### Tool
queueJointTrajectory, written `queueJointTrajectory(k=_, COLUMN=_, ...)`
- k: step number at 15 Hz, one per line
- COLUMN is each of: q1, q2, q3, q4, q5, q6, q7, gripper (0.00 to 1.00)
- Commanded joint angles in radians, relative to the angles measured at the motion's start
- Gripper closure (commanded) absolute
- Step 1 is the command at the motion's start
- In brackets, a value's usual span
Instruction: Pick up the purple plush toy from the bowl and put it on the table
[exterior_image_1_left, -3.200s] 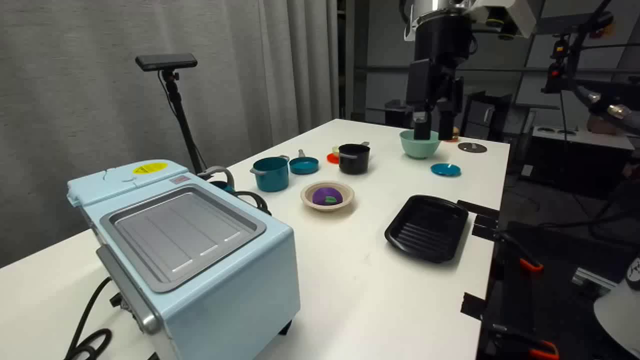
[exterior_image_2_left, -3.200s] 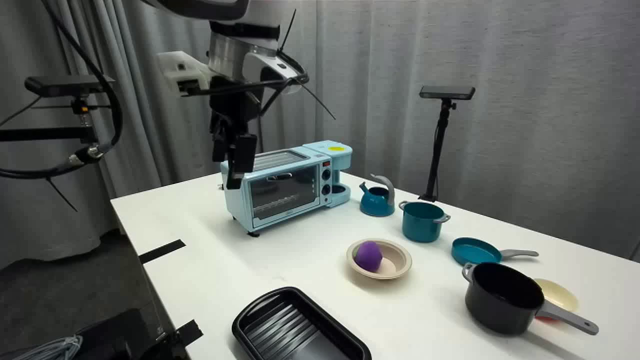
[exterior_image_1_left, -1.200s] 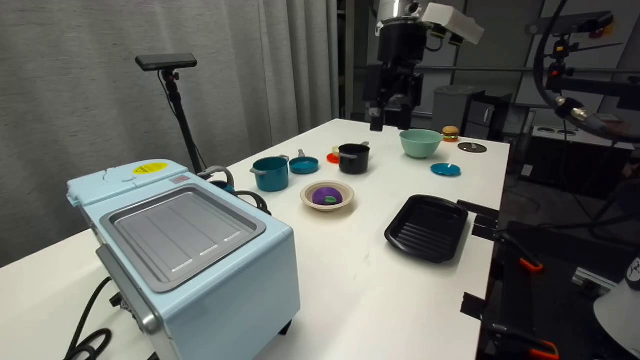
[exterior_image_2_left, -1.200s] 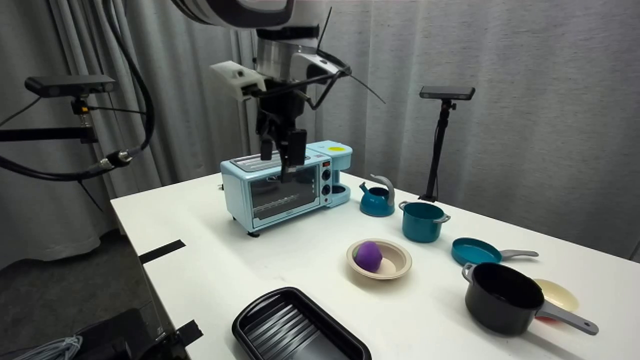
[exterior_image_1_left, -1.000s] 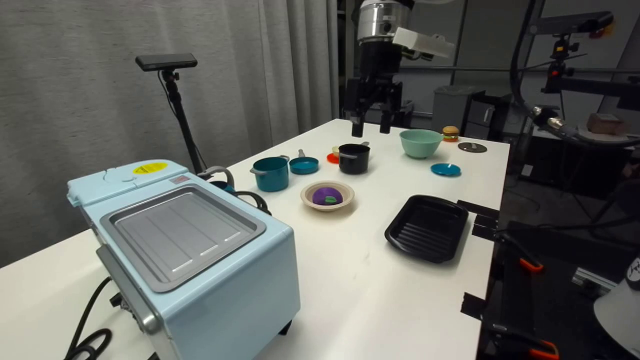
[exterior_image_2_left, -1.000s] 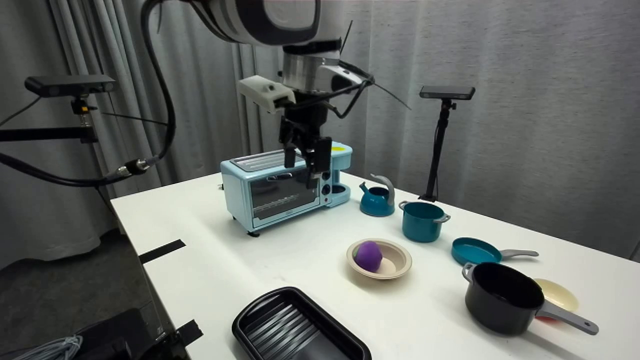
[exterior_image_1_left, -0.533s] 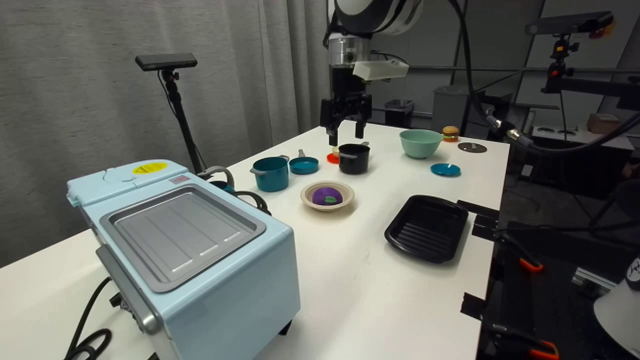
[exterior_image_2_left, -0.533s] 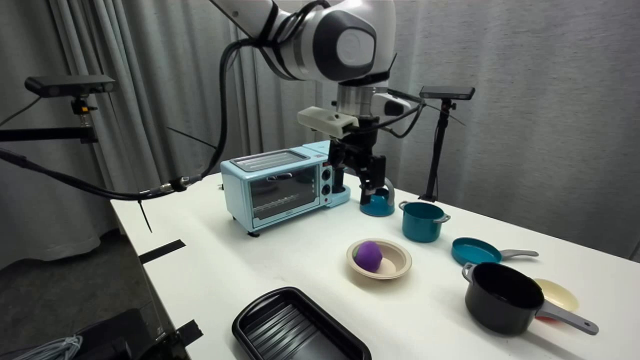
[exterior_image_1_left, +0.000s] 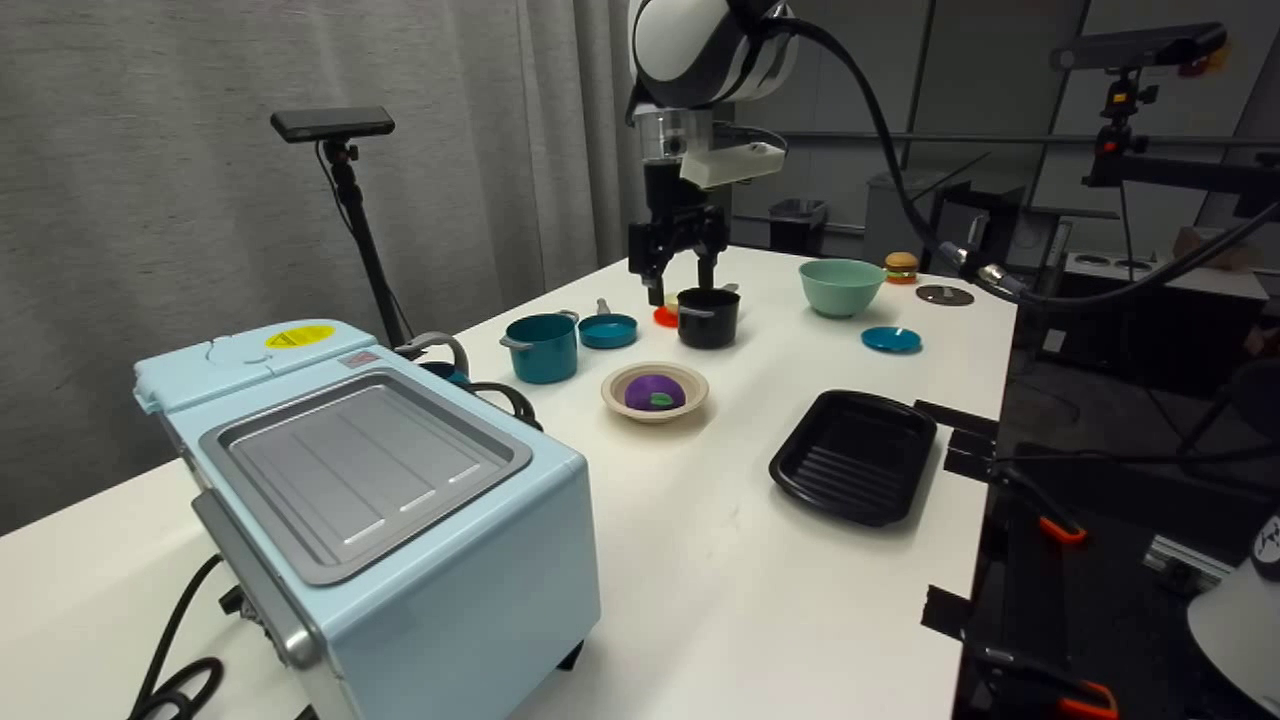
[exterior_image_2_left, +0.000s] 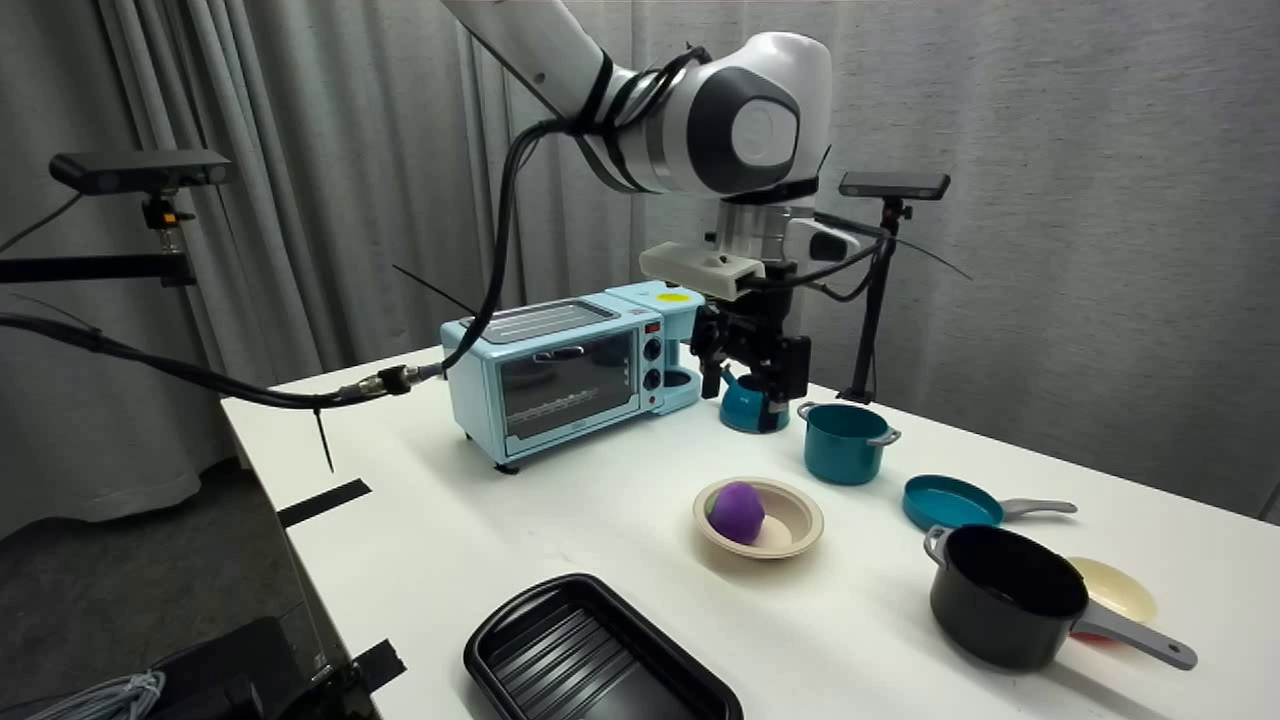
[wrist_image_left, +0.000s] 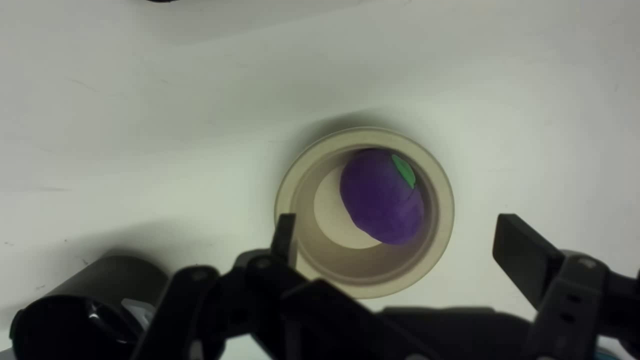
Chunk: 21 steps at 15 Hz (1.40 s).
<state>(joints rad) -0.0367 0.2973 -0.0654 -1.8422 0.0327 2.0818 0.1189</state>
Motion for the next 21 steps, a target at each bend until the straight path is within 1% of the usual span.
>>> queueJointTrajectory(k=1, q1=-0.005, q2=0.008, q3=0.016, q4=0.012, q5=0.023, q6=0.026, q7=-0.022, gripper=0.00)
queueJointTrajectory(k=5, q1=-0.016, q2=0.064, q3=0.027, q4=0.061, q5=0.079, q6=0.061, q7=-0.034, gripper=0.00)
queueJointTrajectory(k=7, q1=-0.019, q2=0.093, q3=0.024, q4=0.082, q5=0.088, q6=0.076, q7=-0.033, gripper=0.00)
queueJointTrajectory(k=13, q1=-0.027, q2=0.225, q3=0.022, q4=0.176, q5=0.088, q6=0.059, q7=-0.022, gripper=0.00)
queueJointTrajectory(k=20, q1=-0.017, q2=0.377, q3=0.025, q4=0.272, q5=0.080, q6=0.044, q7=0.007, gripper=0.00)
queueJointTrajectory(k=21, q1=-0.017, q2=0.390, q3=0.025, q4=0.280, q5=0.081, q6=0.044, q7=0.009, gripper=0.08)
